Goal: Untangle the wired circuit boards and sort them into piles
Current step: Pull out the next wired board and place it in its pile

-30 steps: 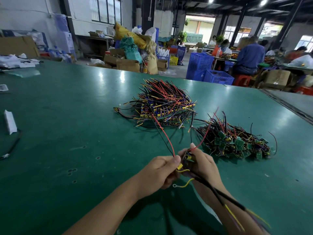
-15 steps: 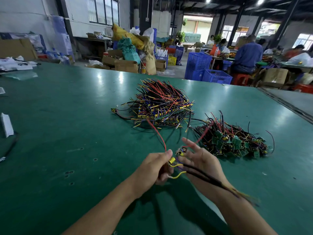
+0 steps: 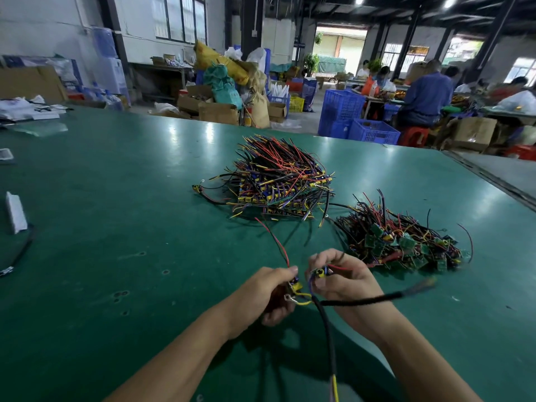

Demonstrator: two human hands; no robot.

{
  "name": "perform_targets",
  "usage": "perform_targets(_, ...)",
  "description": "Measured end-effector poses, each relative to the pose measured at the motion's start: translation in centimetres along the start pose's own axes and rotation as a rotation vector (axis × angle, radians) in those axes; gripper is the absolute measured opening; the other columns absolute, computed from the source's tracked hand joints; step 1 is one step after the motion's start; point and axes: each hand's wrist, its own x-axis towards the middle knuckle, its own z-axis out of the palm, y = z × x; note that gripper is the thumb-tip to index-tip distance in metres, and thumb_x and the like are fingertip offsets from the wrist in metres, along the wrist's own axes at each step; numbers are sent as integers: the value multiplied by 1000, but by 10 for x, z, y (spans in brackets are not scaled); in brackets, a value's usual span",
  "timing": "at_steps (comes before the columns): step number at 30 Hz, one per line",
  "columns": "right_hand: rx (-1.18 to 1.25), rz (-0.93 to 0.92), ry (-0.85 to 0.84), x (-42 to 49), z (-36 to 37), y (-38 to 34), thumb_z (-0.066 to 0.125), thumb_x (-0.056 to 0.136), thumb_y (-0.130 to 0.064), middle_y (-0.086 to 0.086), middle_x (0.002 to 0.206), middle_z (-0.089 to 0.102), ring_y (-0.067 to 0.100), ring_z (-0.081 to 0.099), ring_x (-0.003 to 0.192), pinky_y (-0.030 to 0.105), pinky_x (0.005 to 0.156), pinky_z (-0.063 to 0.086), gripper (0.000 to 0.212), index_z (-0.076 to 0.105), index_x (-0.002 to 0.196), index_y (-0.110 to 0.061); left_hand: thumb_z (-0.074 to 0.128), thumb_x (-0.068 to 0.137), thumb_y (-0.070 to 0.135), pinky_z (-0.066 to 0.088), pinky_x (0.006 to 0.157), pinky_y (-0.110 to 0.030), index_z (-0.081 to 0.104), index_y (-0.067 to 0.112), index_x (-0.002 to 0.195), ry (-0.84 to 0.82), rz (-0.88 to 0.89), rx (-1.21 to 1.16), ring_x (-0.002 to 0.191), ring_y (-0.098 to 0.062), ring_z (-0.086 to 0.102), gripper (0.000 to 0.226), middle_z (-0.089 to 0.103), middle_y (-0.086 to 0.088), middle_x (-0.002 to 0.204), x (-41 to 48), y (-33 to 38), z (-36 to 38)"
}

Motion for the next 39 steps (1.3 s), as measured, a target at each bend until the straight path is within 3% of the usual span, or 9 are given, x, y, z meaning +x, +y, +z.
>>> perform_targets(5, 115, -60, 45, 2, 0, -1, 61, 51, 23, 9, 72, 62, 18, 59, 61, 23, 58, 52, 38, 69, 64, -12, 30, 91, 56, 20, 40, -25, 51, 14, 57, -108, -118, 9, 34, -14, 32, 58, 42, -4, 41, 3, -2, 1)
perform_targets(7, 154, -63, 138, 5, 0, -1, 67, 59, 8, 9, 72, 63, 17, 60, 62, 22, 61, 53, 23, 71, 70, -12, 28, 98, 48, 22, 37, -22, 52, 12, 60, -60, -117, 47, 35, -15, 33, 57, 45, -7, 45, 6, -5, -1)
perform_targets(13, 169, -50, 468, 13, -9, 2, 61, 85, -11, 2, 69, 66, 14, 62, 61, 20, 54, 52, 4, 60, 84, -15, 44, 99, 42, 29, 46, -24, 50, 12, 51, 239, 175, 559, 39, -8, 36, 56, 42, 5, 42, 8, -15, -7)
perform_targets(16, 203, -4, 558, 14, -14, 3, 69, 78, -22, 0, 63, 61, 15, 67, 62, 20, 54, 53, 13, 60, 82, -14, 48, 94, 48, 26, 51, -33, 44, 9, 57, 331, 243, 843, 46, -15, 33, 55, 36, 1, 46, 10, -22, -11)
perform_targets(20, 225, 5, 571, 14, -16, 3, 73, 68, -19, -1, 60, 60, 13, 67, 61, 19, 56, 54, 21, 56, 78, -13, 50, 89, 54, 37, 56, -29, 42, 24, 63, 457, 252, 1149, 59, -17, 47, 41, 48, 5, 56, 9, -23, -15)
perform_targets(23, 274, -8, 574, 14, -15, 2, 72, 67, -12, 2, 65, 63, 11, 65, 58, 18, 58, 54, 21, 54, 76, -10, 54, 82, 35, 44, 66, -30, 45, 33, 85, 397, 490, 903, 71, -9, 51, 10, 52, 15, 74, 4, -15, -18)
perform_targets(28, 314, 54, 597, 12, -16, 0, 65, 83, -1, 5, 70, 64, 10, 66, 59, 16, 56, 54, 7, 58, 84, -3, 62, 71, 40, 30, 106, -21, 29, 36, 134, -62, 495, 1005, 121, -2, 37, 71, 37, 20, 127, 0, -18, -14)
perform_targets(33, 393, 115, 518, 10, -13, -6, 59, 82, 5, 11, 83, 69, 10, 65, 59, 16, 55, 55, 20, 61, 101, 1, 69, 75, 59, 25, 94, -13, 25, 34, 145, 30, 452, 1132, 113, 1, 33, 86, 47, 10, 129, 10, -29, -9)
perform_targets(39, 397, 131, 357, 11, -12, -11, 57, 72, 3, 10, 84, 69, 13, 68, 68, 19, 64, 58, 44, 64, 115, -1, 61, 90, 43, 33, 92, -23, 43, 25, 139, 199, 438, 1228, 107, -17, 49, 55, 58, 2, 114, 13, -24, -15)
